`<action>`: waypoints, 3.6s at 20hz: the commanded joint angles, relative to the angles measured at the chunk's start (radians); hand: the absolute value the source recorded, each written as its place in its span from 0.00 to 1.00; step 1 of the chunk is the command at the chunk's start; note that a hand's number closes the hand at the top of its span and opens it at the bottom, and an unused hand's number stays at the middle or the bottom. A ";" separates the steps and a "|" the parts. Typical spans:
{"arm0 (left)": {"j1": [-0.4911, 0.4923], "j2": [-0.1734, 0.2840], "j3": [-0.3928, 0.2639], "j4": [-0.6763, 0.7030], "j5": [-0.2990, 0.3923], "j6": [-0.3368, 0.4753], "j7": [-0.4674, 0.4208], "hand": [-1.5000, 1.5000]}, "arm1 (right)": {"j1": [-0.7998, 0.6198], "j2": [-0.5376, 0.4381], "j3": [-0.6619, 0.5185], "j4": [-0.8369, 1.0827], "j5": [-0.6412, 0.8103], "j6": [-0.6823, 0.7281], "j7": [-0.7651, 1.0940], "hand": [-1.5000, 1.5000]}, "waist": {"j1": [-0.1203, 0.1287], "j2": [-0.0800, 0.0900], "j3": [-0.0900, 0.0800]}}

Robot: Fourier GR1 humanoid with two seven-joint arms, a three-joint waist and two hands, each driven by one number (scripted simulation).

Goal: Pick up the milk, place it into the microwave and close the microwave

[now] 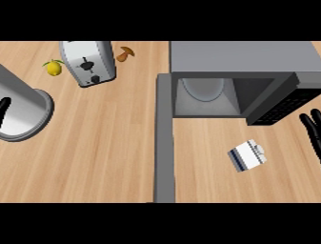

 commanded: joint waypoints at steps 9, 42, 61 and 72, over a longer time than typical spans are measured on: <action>0.252 0.041 0.224 -0.182 0.295 -0.152 0.082 0.00 | 0.079 0.024 -0.032 0.067 0.102 0.018 -0.068 0.00 | 0.007 0.000 0.000; 0.435 -0.029 0.501 -0.164 0.576 -0.451 0.115 0.00 | -0.292 -0.062 -0.230 1.529 0.398 -0.160 -0.913 0.00 | 0.018 0.004 0.001; 0.425 -0.045 0.546 -0.178 0.630 -0.466 0.184 0.00 | -0.526 -0.051 -0.285 1.965 0.375 -0.067 -1.168 1.00 | 0.026 0.009 0.003; 0.401 -0.024 0.546 -0.197 0.671 -0.423 0.220 0.00 | -0.618 -0.041 -0.280 1.952 0.370 -0.028 -1.171 1.00 | 0.032 0.012 0.004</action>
